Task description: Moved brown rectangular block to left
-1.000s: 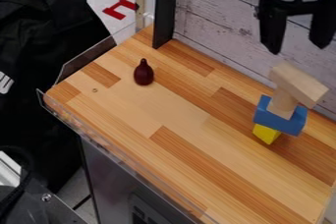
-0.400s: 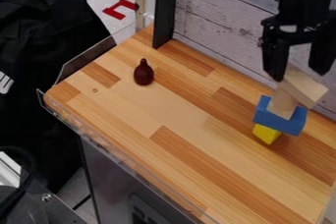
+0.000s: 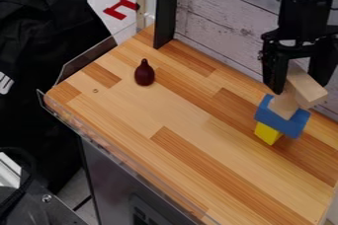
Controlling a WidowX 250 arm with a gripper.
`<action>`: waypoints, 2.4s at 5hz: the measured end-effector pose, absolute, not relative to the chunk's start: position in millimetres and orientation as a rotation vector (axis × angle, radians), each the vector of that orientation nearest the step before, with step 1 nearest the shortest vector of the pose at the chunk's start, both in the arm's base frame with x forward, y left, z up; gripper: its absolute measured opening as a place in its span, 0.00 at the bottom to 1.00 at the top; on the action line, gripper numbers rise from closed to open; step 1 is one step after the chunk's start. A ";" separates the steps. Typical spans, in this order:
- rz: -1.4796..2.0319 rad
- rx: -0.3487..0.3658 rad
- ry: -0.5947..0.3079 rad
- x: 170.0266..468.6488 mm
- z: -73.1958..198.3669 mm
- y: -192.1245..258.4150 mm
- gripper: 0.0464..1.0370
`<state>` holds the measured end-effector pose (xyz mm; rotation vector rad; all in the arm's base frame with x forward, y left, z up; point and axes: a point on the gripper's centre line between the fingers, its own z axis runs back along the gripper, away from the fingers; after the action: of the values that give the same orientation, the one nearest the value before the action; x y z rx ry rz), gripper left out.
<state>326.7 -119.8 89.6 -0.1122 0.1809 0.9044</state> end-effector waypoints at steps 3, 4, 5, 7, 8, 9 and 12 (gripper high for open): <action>0.872 -0.137 0.205 326.6 88.1 -120.5 0.52; 0.862 -0.160 0.207 328.8 88.6 -118.9 0.52; 0.916 -0.211 0.196 338.3 93.0 -102.6 0.52; 1.045 -0.320 0.116 341.4 125.9 -47.8 0.52; 1.090 -0.307 0.136 321.4 118.0 -19.4 0.52; 1.124 -0.256 0.177 296.2 94.2 8.5 0.52; 1.102 -0.079 0.179 276.2 40.6 37.8 0.52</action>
<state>276.2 37.8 40.6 -0.0793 0.1786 1.1018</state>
